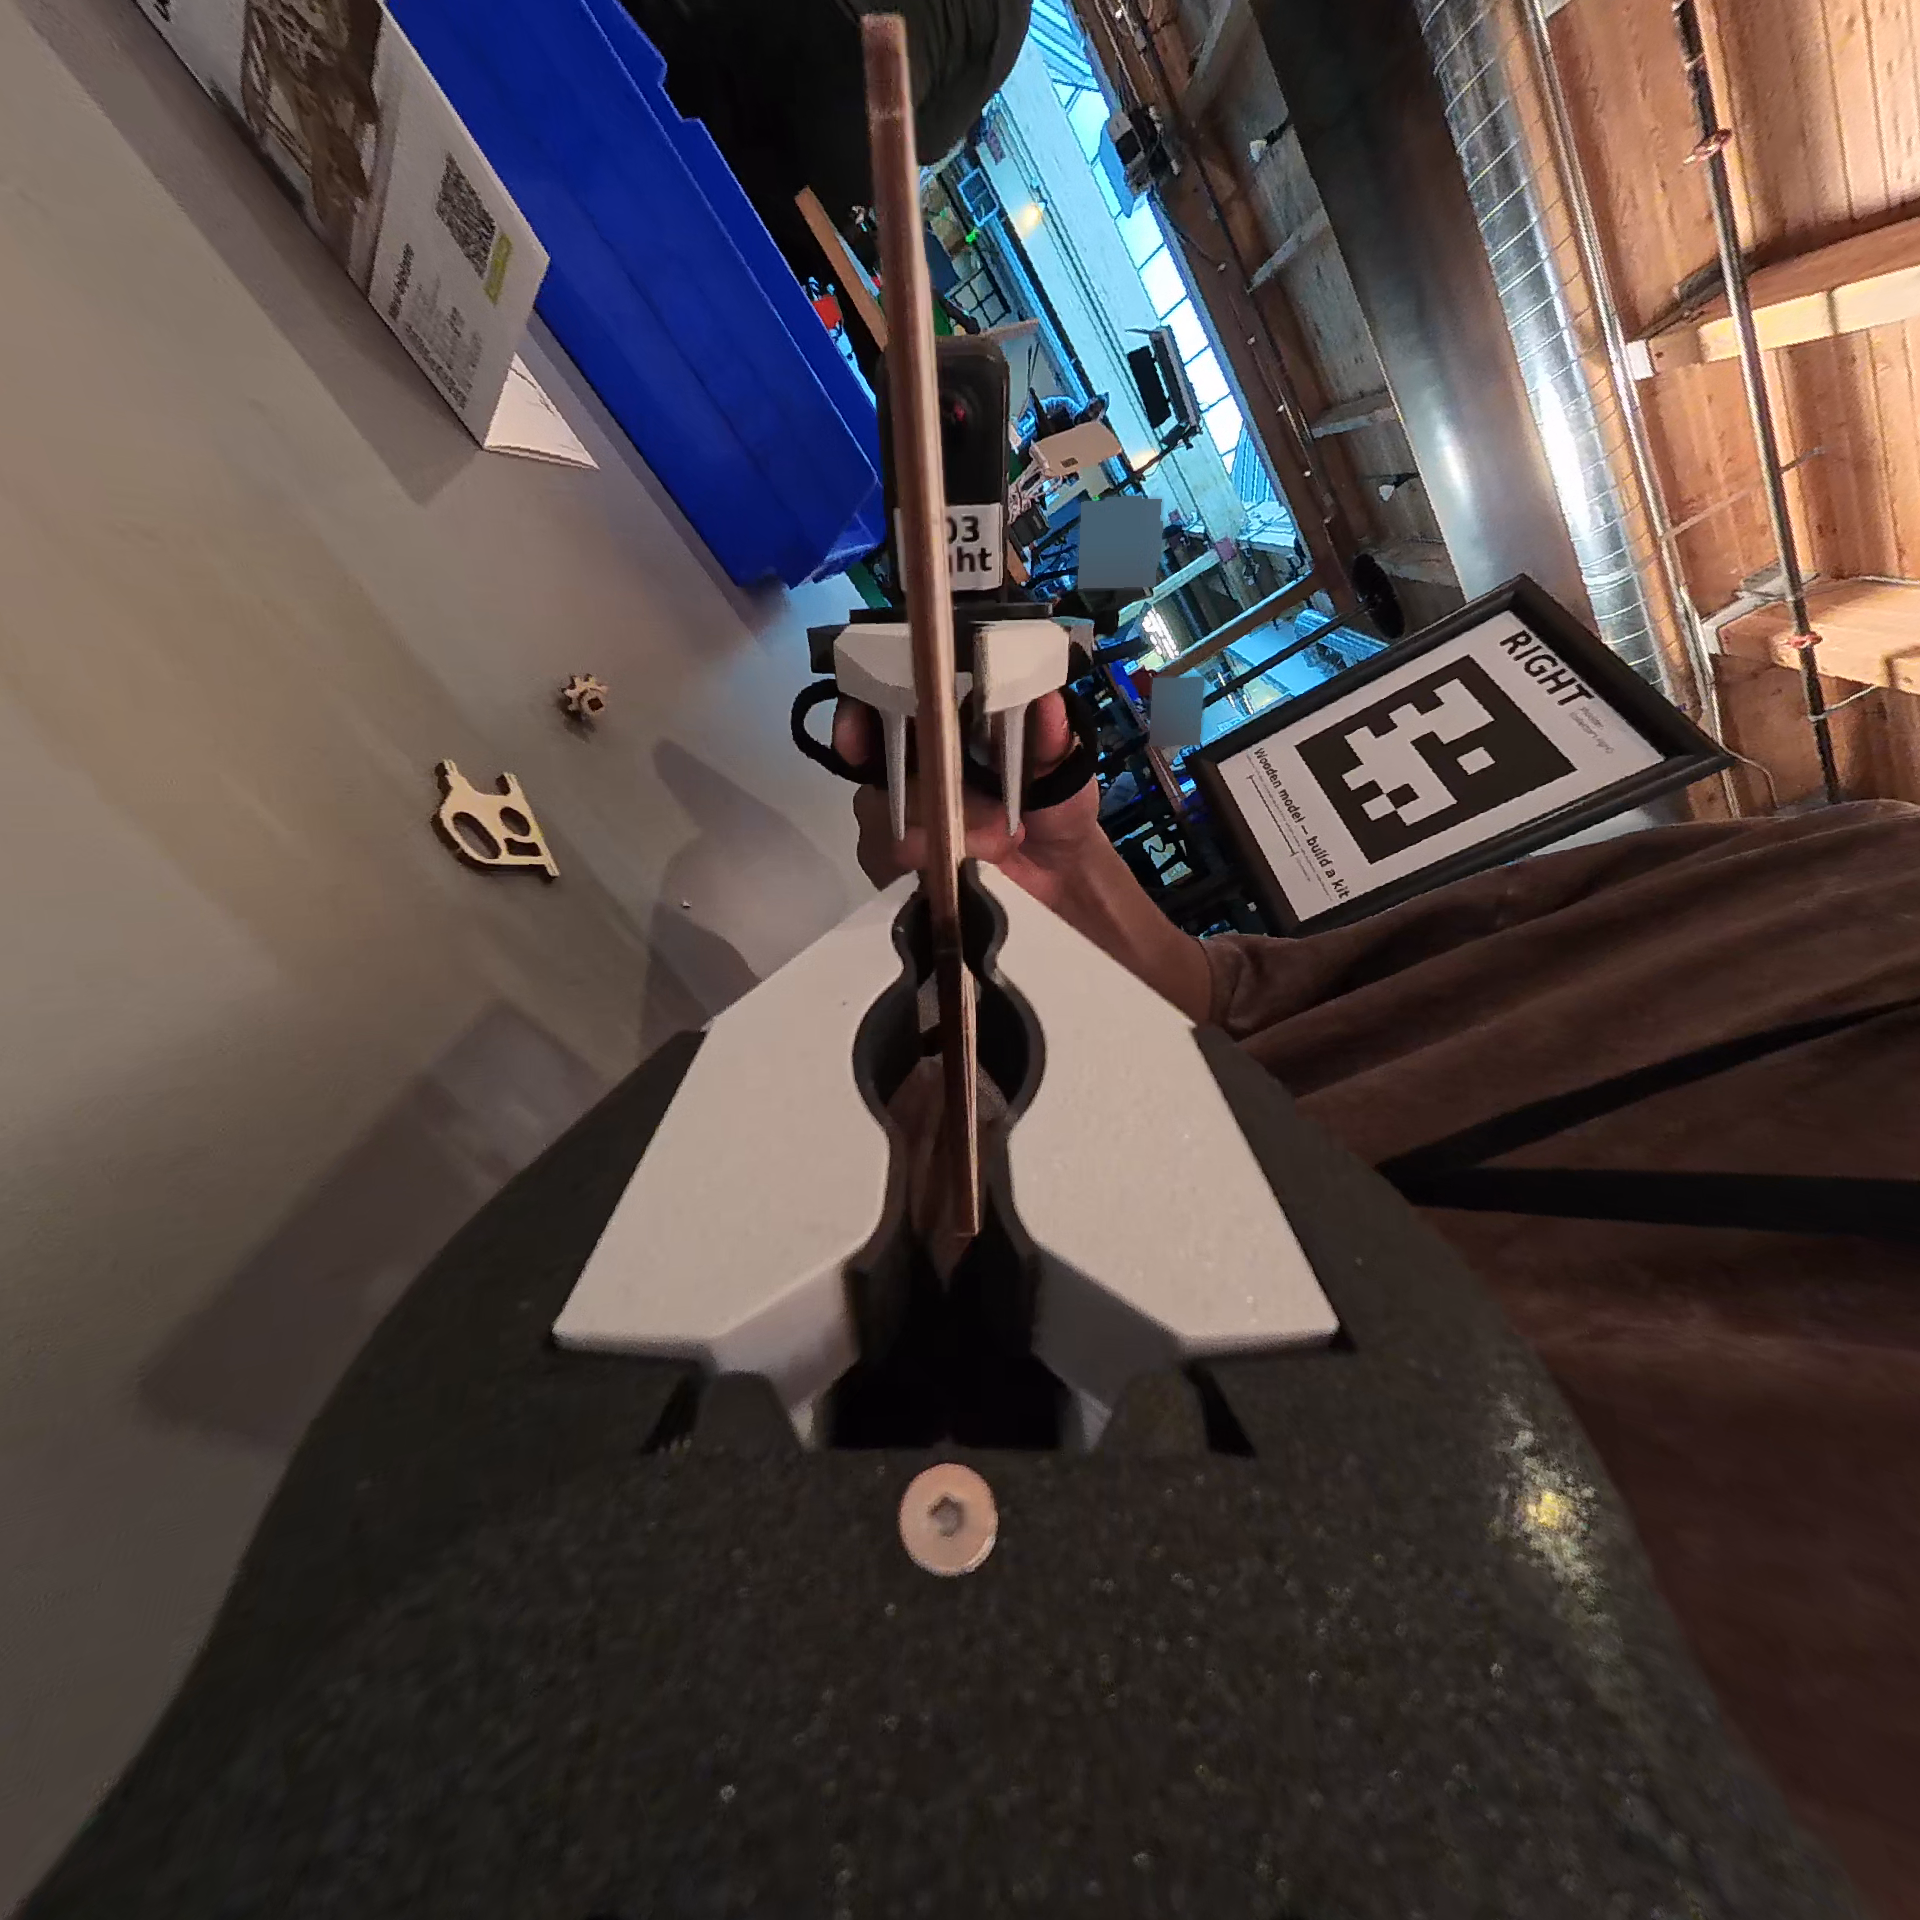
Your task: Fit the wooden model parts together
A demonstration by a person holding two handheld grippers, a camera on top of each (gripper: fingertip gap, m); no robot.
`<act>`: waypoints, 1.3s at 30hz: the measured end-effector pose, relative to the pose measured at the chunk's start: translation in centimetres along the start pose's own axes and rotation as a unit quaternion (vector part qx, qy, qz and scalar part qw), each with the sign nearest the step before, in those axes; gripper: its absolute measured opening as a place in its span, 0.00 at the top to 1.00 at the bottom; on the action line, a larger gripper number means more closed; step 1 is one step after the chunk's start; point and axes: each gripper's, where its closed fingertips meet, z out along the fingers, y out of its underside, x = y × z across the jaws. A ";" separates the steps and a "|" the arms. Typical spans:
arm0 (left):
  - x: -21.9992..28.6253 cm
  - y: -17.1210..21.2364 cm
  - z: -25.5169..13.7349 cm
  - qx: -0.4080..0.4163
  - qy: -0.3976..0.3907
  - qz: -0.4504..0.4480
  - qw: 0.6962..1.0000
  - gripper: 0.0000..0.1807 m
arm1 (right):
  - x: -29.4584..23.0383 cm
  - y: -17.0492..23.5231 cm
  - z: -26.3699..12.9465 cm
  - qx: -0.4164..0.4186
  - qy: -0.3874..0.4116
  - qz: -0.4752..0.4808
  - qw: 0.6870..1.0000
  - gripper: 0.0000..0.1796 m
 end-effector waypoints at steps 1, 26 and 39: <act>-0.1 0.0 0.0 0.002 -0.001 0.000 1.000 1.00 | 0.0 0.0 0.0 0.001 0.000 0.001 1.000 0.95; -2.0 -3.1 -2.9 0.088 -0.083 0.028 0.992 1.00 | 2.8 1.1 -0.8 -0.076 0.290 -0.284 0.911 0.92; -2.6 -4.4 -5.0 0.127 -0.094 0.021 0.987 1.00 | 1.9 4.2 2.4 -0.092 0.312 -0.310 0.893 0.91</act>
